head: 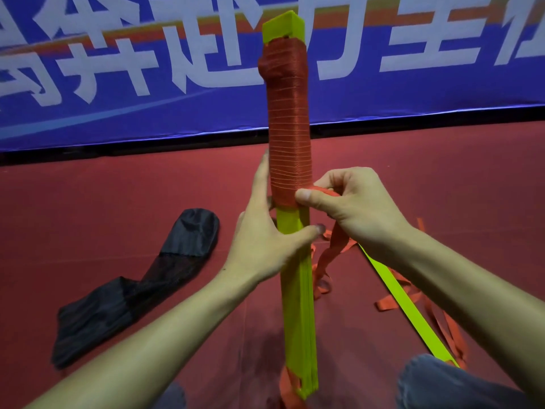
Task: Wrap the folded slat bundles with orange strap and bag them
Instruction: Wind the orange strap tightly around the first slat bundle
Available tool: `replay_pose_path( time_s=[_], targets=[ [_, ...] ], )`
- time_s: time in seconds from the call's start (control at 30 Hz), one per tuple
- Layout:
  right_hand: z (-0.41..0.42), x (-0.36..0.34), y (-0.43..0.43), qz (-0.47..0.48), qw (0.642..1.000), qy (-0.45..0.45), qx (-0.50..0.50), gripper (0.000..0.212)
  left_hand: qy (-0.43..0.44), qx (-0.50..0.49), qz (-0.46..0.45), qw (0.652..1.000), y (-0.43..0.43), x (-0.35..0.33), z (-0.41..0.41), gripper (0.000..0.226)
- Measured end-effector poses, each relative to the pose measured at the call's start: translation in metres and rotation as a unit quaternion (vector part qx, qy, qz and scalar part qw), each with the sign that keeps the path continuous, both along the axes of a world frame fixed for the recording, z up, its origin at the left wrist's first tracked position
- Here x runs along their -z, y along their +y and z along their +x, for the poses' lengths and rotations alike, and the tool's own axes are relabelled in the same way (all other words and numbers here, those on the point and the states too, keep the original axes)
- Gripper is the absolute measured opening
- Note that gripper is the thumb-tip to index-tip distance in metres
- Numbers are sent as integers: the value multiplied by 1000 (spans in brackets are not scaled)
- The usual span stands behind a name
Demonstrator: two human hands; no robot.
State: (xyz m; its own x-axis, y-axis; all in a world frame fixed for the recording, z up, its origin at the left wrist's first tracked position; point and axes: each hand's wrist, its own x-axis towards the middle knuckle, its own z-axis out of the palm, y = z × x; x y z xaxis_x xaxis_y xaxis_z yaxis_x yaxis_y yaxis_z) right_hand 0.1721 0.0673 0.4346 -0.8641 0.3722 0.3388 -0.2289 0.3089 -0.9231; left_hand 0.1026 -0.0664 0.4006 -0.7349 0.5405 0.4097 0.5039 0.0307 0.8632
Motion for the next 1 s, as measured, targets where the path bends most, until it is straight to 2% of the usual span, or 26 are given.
replay_pose_path(
  time_s=[0.13, 0.4, 0.63, 0.77, 1.0],
  targets=[
    [-1, 1, 0, 28, 999, 0, 29, 26, 32, -48, -33, 998, 0, -3, -2, 114],
    [-1, 3, 19, 64, 998, 25, 11, 19, -47, 11, 18, 999, -6, -4, -7, 116],
    [-3, 5, 27, 50, 997, 61, 21, 14, -141, 94, 72, 983, -7, -4, -6, 112],
    [-3, 4, 26, 44, 997, 69, 6, 15, -168, 136, 85, 973, -6, -2, -9, 115],
    [-3, 4, 23, 13, 996, 69, -51, 18, -181, 204, 97, 957, -8, -2, -8, 105]
  ],
)
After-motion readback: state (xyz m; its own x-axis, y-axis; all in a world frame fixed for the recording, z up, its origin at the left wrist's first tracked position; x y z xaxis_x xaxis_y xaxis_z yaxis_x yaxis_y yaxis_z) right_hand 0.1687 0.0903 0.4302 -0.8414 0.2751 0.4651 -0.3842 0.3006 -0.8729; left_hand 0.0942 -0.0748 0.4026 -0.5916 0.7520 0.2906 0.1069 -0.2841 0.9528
